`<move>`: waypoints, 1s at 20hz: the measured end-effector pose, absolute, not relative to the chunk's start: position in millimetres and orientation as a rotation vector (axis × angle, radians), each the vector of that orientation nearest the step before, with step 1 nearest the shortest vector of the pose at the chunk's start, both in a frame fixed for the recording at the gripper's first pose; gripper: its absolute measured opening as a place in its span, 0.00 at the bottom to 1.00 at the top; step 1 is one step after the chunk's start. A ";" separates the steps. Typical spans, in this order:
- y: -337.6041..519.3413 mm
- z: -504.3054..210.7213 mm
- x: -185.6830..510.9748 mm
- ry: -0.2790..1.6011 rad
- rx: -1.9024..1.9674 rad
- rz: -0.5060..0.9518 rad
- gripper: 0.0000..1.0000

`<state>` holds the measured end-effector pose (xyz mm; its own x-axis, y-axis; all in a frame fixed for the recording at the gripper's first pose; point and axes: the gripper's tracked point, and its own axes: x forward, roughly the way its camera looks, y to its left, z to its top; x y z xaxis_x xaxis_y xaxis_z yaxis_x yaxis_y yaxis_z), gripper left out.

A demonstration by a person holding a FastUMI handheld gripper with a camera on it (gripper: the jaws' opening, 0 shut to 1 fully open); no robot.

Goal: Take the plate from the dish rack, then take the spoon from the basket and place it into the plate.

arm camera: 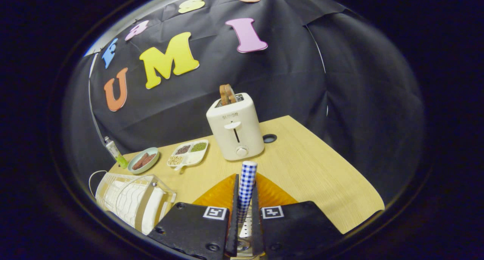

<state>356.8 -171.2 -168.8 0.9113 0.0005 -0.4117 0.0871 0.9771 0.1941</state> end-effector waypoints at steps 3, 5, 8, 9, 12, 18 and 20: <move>-166.8 -144.6 349.8 0.357 0.190 -0.048 0.16; -166.5 -124.5 344.8 0.304 0.149 -0.063 0.16; -160.2 -81.4 327.0 0.203 0.092 -0.088 0.16; -157.1 -64.7 319.2 0.167 0.077 -0.094 0.16; -143.5 -23.2 290.9 0.083 0.044 -0.093 0.16; -92.9 32.8 207.9 0.000 0.049 -0.043 0.16; -74.6 40.8 175.5 -0.005 0.052 -0.027 0.16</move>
<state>175.5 -74.6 40.8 0.9996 -0.0276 0.0046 0.0273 0.9983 0.0516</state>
